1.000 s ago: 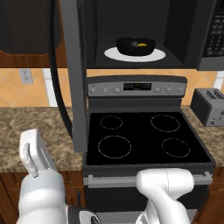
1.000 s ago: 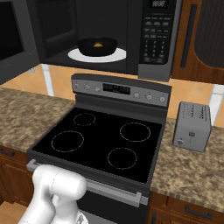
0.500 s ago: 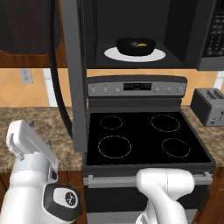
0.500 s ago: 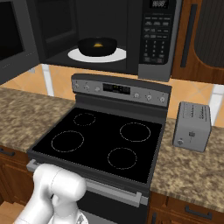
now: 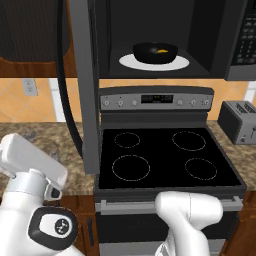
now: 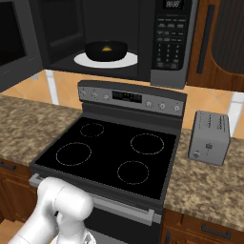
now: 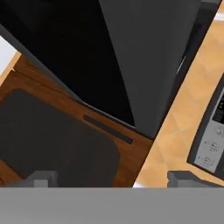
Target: Pick the lemon from the sink and place it in the bowl. Then pick the bowl and place it in the microwave. Then close the microwave door and press the start button.
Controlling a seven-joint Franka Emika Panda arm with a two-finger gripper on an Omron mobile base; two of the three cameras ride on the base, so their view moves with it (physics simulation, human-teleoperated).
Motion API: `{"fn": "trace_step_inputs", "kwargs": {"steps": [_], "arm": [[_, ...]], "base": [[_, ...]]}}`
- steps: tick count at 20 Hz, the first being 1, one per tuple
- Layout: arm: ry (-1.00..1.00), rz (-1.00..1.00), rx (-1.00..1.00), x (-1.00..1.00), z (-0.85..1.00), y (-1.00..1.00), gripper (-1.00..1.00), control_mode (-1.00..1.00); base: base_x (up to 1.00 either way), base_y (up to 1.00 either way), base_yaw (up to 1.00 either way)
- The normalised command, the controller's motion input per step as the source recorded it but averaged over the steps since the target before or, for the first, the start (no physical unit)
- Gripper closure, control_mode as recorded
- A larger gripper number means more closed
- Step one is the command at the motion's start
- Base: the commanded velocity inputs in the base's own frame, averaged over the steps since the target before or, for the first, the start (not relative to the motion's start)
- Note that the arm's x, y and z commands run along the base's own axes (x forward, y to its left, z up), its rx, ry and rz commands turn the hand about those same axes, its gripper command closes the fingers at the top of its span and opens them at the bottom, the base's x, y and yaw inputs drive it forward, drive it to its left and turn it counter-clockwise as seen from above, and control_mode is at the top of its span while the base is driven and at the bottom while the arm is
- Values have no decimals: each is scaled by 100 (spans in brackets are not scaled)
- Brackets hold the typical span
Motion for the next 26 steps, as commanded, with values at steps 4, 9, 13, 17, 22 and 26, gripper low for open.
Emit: {"fn": "trace_step_inputs", "kwargs": {"steps": [4, 9, 13, 17, 22, 26], "arm": [[-17, -3, 9, 0, 21, -32, -100, -100], [-11, 0, 17, 0, 18, -63, -100, -100], [-13, 0, 21, -12, 13, -81, -100, -100], [-15, 0, 21, -17, 16, -82, -100, -100], [-18, 0, 22, -24, 16, -86, -100, -100], [-9, 0, 25, -4, 11, -93, -100, -100]], "base": [[0, 0, 0], [0, 0, 0], [0, 0, 0], [0, 0, 0], [0, 0, 0], [0, 0, 0]]}}
